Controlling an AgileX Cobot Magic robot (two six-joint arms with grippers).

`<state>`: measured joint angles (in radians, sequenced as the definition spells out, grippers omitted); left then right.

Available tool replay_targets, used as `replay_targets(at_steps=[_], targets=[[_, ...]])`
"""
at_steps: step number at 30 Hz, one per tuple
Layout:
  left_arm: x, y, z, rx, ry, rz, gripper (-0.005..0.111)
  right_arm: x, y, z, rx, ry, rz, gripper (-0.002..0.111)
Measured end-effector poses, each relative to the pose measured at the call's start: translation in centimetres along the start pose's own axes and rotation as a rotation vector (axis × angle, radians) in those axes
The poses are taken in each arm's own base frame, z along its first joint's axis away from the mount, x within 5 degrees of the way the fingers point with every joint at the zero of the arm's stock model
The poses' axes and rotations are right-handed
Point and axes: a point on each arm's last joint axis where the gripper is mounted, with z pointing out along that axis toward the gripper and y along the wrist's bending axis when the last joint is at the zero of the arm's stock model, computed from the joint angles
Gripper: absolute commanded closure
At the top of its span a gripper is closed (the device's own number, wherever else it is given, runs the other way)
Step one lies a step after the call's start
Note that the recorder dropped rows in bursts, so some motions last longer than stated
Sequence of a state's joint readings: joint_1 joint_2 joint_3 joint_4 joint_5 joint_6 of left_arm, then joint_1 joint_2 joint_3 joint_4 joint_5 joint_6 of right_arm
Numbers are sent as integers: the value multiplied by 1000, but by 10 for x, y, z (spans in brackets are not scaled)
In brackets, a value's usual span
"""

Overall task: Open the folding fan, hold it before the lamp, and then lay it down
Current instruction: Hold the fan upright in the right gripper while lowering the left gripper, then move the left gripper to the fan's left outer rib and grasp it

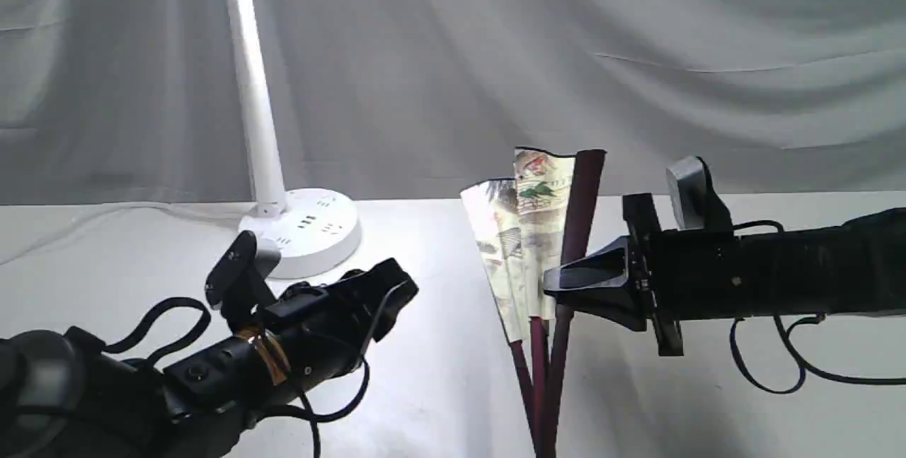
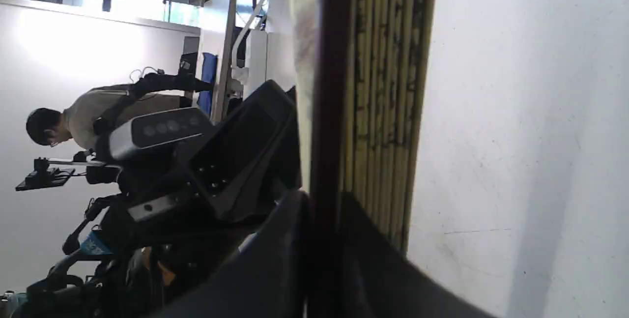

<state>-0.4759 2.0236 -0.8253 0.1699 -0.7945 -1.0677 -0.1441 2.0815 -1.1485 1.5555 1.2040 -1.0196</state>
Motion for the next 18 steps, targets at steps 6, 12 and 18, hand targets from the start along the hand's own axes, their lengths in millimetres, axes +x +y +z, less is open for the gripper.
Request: replay_targets(at_steps=[6, 12, 18], targets=[[-7, 1, 20, 167, 104, -186, 53, 0, 0, 0, 0, 0, 0, 108], [-2, 8, 39, 224, 165, -336, 53, 0, 0, 0, 0, 0, 0, 108], [1, 12, 52, 267, 177, -412, 53, 0, 0, 0, 1, 2, -1, 108]])
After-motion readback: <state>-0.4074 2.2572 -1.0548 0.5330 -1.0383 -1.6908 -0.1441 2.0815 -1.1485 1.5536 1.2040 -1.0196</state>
